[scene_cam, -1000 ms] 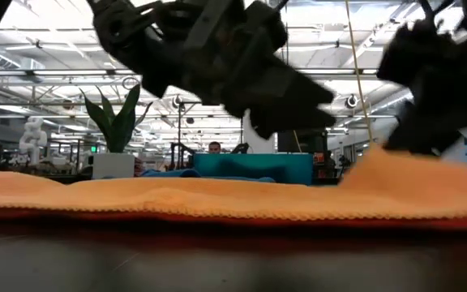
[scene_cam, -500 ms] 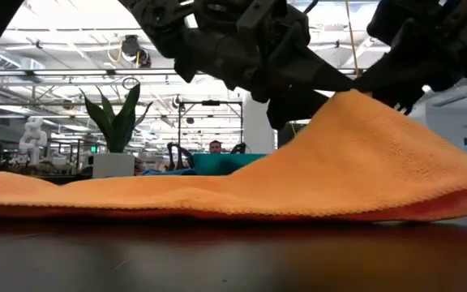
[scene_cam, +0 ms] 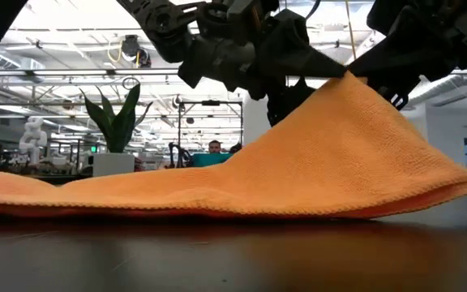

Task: Fold microfiber towels
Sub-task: Fold the orange microfiber cloth

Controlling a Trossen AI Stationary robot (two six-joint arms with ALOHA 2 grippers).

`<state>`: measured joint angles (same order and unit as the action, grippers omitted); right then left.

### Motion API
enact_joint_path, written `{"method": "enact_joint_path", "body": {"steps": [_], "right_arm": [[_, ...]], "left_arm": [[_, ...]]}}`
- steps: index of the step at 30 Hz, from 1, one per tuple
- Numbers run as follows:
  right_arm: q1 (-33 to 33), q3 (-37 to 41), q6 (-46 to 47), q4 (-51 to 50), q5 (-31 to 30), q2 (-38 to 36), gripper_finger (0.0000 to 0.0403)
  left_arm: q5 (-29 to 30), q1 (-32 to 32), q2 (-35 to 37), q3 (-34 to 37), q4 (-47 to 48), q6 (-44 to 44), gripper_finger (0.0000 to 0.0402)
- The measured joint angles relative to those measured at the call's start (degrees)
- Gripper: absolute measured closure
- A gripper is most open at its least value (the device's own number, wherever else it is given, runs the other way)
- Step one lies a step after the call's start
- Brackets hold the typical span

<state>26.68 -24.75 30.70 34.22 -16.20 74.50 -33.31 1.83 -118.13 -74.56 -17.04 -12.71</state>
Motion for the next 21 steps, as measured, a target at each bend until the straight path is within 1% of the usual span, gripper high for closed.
{"method": "enact_joint_path", "body": {"steps": [6, 10, 12, 14, 16, 21], "right_arm": [[-1.03, 0.0, 0.0, -0.24, 0.27, 0.0, 0.0402], [-1.99, 0.0, 0.06, -0.2, 2.51, 0.0, 0.0403], [-2.42, 0.0, 0.06, -0.21, 3.07, 0.0, 0.0403], [-2.84, 0.0, 0.07, -0.19, 3.51, 0.0, 0.0403], [-3.44, 0.0, 0.08, -0.16, 4.53, 0.0, 0.0403], [-4.2, 0.07, 0.07, -0.74, 4.51, -0.42, 0.0403]], "left_arm": [[-0.36, -0.15, 0.0, 0.0, -0.7, -1.03, 0.0183], [-0.16, -0.15, 0.0, 0.0, -0.72, -1.11, 0.0184], [-0.16, -0.2, 0.0, 0.0, -0.75, -1.11, 0.0194], [-0.18, -0.56, 0.0, 0.0, -0.76, -1.11, 0.0215], [-0.15, -1.14, 0.0, 0.0, -0.76, -1.1, 0.0245], [-1.85, -2.17, 0.01, 0.04, -0.64, 1.56, 0.0345]]}}
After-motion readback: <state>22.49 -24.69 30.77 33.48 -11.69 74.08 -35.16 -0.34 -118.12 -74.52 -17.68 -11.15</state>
